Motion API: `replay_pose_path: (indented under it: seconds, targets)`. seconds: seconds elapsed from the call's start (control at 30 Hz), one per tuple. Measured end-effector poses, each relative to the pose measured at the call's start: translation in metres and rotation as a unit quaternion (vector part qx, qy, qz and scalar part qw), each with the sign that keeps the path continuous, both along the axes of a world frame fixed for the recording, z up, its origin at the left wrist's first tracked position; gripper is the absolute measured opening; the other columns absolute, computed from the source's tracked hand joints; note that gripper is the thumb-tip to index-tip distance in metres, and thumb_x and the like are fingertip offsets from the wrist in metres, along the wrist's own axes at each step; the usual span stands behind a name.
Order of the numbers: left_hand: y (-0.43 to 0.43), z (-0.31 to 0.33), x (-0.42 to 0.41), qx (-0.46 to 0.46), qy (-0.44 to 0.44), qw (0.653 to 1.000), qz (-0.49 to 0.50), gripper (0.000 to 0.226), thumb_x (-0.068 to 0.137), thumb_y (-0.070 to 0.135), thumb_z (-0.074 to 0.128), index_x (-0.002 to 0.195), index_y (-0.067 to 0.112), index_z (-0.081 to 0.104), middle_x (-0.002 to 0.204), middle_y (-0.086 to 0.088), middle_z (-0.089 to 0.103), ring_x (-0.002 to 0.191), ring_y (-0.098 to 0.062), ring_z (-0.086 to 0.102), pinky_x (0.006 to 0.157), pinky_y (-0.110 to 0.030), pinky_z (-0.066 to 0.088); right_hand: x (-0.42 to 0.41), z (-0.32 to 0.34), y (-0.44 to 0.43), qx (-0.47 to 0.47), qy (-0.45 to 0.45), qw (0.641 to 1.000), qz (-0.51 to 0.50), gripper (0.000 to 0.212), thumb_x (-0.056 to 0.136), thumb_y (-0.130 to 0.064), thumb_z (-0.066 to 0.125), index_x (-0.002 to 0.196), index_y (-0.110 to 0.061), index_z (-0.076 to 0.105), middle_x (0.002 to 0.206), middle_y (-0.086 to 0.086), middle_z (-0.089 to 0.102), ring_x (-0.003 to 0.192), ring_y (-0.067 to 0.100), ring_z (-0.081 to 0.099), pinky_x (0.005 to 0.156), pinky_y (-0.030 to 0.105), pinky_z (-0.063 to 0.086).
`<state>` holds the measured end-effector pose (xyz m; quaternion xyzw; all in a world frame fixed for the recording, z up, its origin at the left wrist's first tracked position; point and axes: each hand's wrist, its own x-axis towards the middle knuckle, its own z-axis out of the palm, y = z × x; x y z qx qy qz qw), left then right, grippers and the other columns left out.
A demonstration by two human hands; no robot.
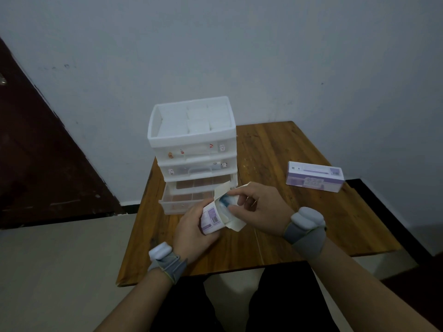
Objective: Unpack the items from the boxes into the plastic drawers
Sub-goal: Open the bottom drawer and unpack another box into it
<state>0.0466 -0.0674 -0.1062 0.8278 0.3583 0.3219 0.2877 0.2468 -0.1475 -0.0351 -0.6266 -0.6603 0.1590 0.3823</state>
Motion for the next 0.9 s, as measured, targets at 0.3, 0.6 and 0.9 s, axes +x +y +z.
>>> replay_pose_path:
  seconds: [0.3,0.6,0.9]
  targets:
    - [0.003,-0.001,0.000,-0.015,-0.009,1.000,-0.006,0.067,0.072,0.035,0.081,0.131,0.037,0.049,0.118,0.015,0.059,0.107,-0.003,0.057,0.087,-0.037,0.055,-0.003,0.005,-0.001,-0.024,-0.042,0.999,-0.001,0.057,0.078,-0.054,0.070,0.127,-0.026,0.061,0.090,-0.007,0.057,0.072,0.008,0.058,0.065,0.017,0.049]
    - [0.002,0.000,0.002,-0.005,-0.006,1.000,-0.015,0.064,0.073,0.036,0.079,0.130,0.034,0.051,0.115,0.012,0.060,0.104,-0.004,0.058,0.084,-0.038,0.055,-0.005,0.010,0.001,-0.039,-0.098,0.994,-0.002,0.067,0.073,-0.067,0.065,0.127,-0.029,0.059,0.091,-0.009,0.053,0.072,0.007,0.053,0.062,0.017,0.045]
    - [-0.001,0.001,0.006,0.058,0.018,0.998,-0.008,0.064,0.074,0.035,0.079,0.132,0.027,0.051,0.119,0.008,0.062,0.107,-0.007,0.057,0.089,-0.037,0.052,0.001,0.018,-0.002,-0.082,-0.134,0.987,0.014,0.073,0.069,-0.069,0.066,0.133,-0.035,0.053,0.095,-0.007,0.053,0.074,0.007,0.052,0.063,0.017,0.044]
